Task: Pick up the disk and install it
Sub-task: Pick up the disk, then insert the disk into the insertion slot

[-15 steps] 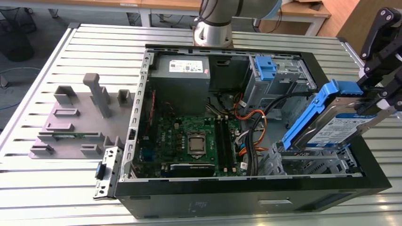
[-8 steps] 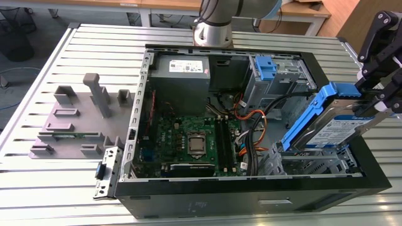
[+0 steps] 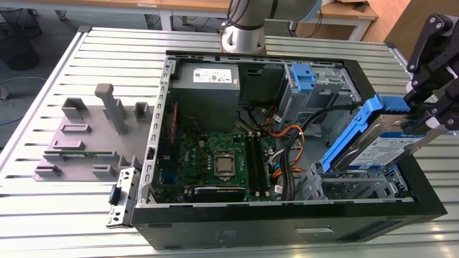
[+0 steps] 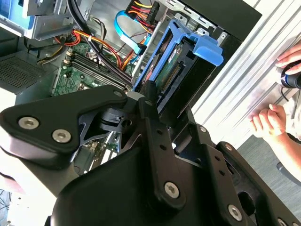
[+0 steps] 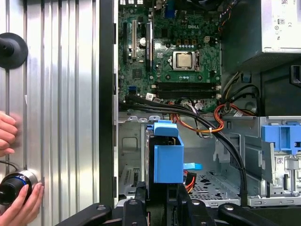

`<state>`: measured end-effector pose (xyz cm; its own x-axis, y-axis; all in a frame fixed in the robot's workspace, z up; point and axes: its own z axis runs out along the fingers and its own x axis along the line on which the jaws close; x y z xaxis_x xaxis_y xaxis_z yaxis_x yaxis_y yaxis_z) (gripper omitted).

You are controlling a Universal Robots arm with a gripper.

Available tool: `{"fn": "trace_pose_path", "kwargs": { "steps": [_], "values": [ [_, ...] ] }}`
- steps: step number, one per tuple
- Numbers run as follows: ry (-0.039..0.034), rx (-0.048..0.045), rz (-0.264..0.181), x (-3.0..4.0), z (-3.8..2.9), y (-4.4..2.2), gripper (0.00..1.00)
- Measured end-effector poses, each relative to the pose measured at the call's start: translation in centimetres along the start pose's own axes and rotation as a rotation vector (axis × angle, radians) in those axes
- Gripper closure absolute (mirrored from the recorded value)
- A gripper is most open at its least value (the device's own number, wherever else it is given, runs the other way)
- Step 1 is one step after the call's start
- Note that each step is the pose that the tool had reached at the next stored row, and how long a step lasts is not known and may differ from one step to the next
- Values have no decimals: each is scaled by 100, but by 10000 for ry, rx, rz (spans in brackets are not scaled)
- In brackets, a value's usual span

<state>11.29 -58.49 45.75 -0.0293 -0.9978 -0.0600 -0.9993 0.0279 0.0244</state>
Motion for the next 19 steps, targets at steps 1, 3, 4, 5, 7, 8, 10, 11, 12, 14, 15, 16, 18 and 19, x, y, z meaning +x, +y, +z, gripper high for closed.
{"fn": "trace_pose_path", "kwargs": {
  "steps": [1,3,4,5,7,8,10,11,12,14,15,16,18,19],
  "values": [
    [1,0,0,0,2,1,65],
    [2,0,0,1,3,2,65],
    [-1,0,0,0,9,2,65],
    [0,0,0,1,15,2,65],
    [2,0,1,1,21,2,65],
    [3,0,0,1,21,2,65],
    [1,0,0,2,23,3,65],
    [0,0,1,2,25,4,65],
    [0,0,1,2,27,5,65],
    [1,0,1,2,35,4,65],
    [0,0,0,3,43,4,65],
    [1,-1,1,3,49,4,65],
    [2,0,0,3,51,4,65],
    [2,0,0,4,51,4,65]
  ]
}}
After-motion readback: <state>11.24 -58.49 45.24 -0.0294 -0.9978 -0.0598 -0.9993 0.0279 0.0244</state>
